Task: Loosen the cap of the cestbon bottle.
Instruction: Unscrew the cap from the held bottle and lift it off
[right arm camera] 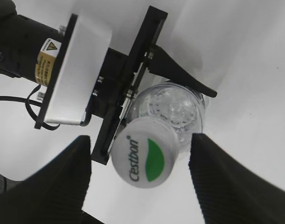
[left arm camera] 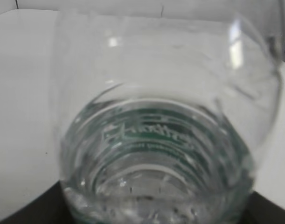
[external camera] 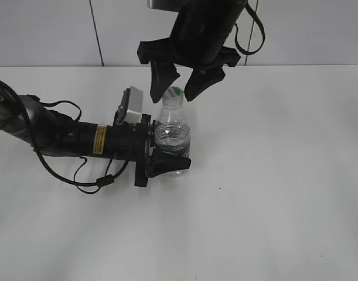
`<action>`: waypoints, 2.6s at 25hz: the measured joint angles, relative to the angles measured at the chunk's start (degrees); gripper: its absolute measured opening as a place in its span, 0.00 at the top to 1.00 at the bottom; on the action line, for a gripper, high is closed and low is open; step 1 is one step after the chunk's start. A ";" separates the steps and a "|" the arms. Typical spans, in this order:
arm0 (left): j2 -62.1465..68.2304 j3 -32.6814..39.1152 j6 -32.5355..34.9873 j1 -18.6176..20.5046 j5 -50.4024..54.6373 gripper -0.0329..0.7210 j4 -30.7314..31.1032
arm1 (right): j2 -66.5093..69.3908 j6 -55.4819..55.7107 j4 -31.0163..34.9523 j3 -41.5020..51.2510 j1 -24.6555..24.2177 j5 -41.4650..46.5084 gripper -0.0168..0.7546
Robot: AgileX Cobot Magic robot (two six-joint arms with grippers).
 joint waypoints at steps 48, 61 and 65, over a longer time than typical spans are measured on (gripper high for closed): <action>0.00 -0.02 0.44 0.00 0.01 0.42 0.43 | 0.05 -64.33 -0.73 -0.37 0.00 0.48 0.59; 0.00 -0.13 0.59 0.00 -0.07 0.42 0.65 | 0.05 -88.17 -0.67 -0.37 0.00 0.57 0.59; 0.00 -0.20 0.59 0.00 -0.07 0.42 0.72 | 0.05 -89.12 -0.56 -0.37 0.00 0.57 0.59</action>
